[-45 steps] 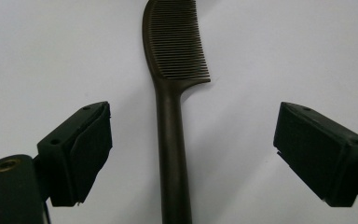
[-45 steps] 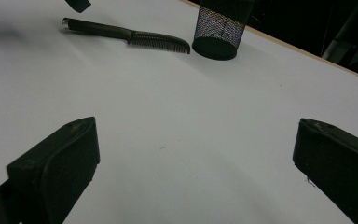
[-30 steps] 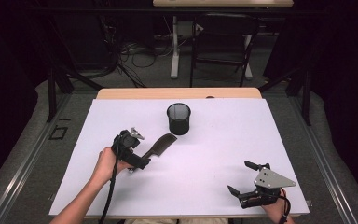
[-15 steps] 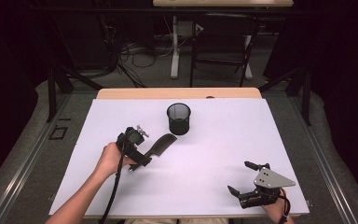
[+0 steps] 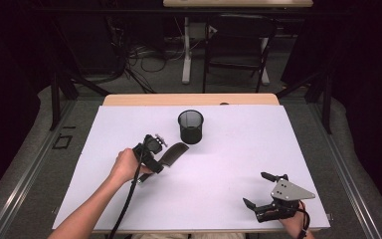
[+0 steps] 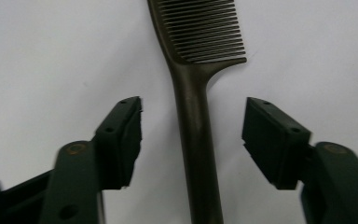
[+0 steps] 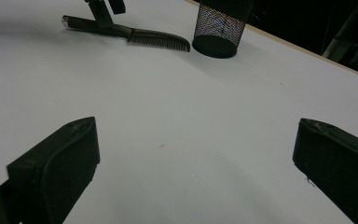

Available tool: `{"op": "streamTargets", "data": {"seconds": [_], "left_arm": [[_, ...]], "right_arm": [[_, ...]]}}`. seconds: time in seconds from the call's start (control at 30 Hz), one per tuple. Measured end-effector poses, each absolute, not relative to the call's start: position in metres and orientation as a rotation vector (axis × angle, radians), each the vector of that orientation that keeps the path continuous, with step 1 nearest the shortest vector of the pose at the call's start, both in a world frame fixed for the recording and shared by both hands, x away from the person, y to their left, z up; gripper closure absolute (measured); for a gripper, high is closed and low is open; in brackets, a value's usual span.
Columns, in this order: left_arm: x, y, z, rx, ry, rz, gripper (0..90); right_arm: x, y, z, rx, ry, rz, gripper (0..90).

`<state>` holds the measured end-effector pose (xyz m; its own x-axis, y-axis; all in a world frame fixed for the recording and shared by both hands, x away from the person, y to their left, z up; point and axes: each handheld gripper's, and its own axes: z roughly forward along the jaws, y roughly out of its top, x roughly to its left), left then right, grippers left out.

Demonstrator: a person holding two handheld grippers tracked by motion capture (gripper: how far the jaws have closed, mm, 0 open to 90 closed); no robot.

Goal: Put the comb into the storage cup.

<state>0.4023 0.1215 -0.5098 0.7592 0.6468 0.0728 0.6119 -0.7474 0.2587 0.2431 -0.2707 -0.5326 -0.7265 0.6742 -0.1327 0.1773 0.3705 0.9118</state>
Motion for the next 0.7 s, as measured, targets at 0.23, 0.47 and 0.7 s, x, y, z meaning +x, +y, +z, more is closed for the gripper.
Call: {"op": "streamTargets", "data": {"seconds": [0.23, 0.47, 0.7], "left_arm": [[0.409, 0.116, -0.517, 2.793, 1.004, 0.2, 48.5], [0.416, 0.113, -0.522, 2.82, 1.014, 0.154, 56.2], [0.417, 0.111, -0.525, 2.809, 1.037, 0.138, 63.1]], "right_arm": [[0.243, -0.27, -0.533, 0.736, 2.145, 1.34, 0.1], [0.243, -0.27, -0.533, 0.737, 2.146, 1.341, 0.1], [0.243, -0.27, -0.533, 0.733, 2.145, 1.34, 0.1]]}}
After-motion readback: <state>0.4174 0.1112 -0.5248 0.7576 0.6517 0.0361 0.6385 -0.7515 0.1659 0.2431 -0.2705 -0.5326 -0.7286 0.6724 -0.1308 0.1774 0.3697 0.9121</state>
